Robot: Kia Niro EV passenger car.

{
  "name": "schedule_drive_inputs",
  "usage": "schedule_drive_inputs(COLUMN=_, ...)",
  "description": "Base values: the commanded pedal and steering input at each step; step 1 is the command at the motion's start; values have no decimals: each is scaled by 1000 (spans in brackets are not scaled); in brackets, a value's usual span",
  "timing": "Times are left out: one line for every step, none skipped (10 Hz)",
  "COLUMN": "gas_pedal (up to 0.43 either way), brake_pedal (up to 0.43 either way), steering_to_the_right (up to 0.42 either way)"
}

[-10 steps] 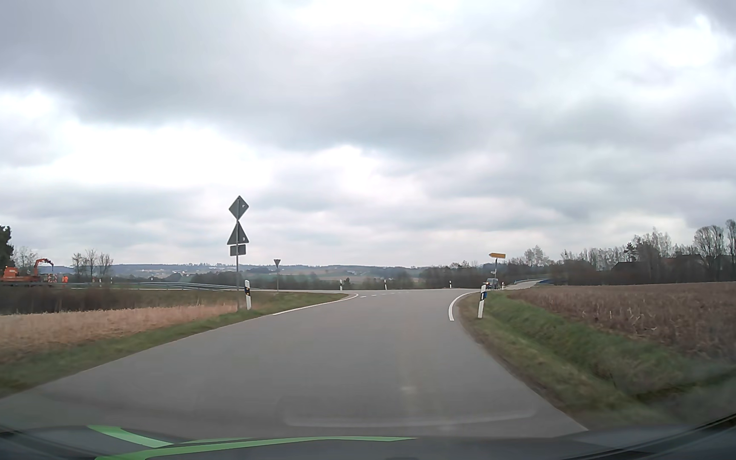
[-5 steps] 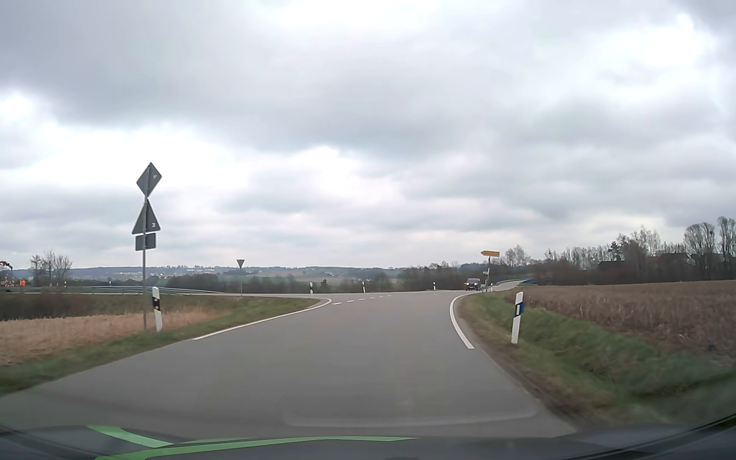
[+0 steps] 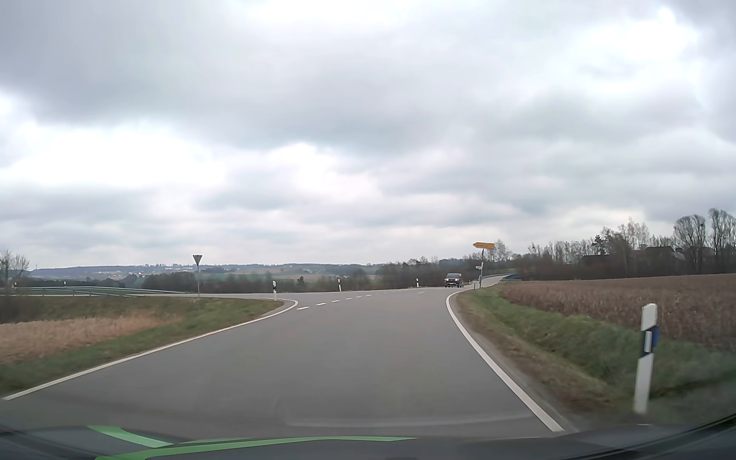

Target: Follow the waypoints while adhering to traffic rules and regulations

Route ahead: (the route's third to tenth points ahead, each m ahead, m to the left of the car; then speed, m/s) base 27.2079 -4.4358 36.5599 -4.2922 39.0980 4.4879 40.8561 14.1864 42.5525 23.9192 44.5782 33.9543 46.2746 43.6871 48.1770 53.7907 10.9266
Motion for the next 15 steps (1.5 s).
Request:
schedule_drive_inputs(gas_pedal=0, brake_pedal=146, steering_to_the_right=38)
schedule_drive_inputs(gas_pedal=0, brake_pedal=152, steering_to_the_right=40)
schedule_drive_inputs(gas_pedal=0, brake_pedal=159, steering_to_the_right=41)
schedule_drive_inputs(gas_pedal=0, brake_pedal=159, steering_to_the_right=41)
schedule_drive_inputs(gas_pedal=0, brake_pedal=165, steering_to_the_right=42)
schedule_drive_inputs(gas_pedal=0, brake_pedal=171, steering_to_the_right=42)
schedule_drive_inputs(gas_pedal=0, brake_pedal=177, steering_to_the_right=41)
schedule_drive_inputs(gas_pedal=0, brake_pedal=195, steering_to_the_right=40)
schedule_drive_inputs(gas_pedal=0, brake_pedal=226, steering_to_the_right=37)
schedule_drive_inputs(gas_pedal=0, brake_pedal=226, steering_to_the_right=34)
schedule_drive_inputs(gas_pedal=0, brake_pedal=232, steering_to_the_right=31)
schedule_drive_inputs(gas_pedal=0, brake_pedal=232, steering_to_the_right=30)
schedule_drive_inputs(gas_pedal=0, brake_pedal=244, steering_to_the_right=30)
schedule_drive_inputs(gas_pedal=0, brake_pedal=256, steering_to_the_right=30)
schedule_drive_inputs(gas_pedal=0, brake_pedal=262, steering_to_the_right=29)
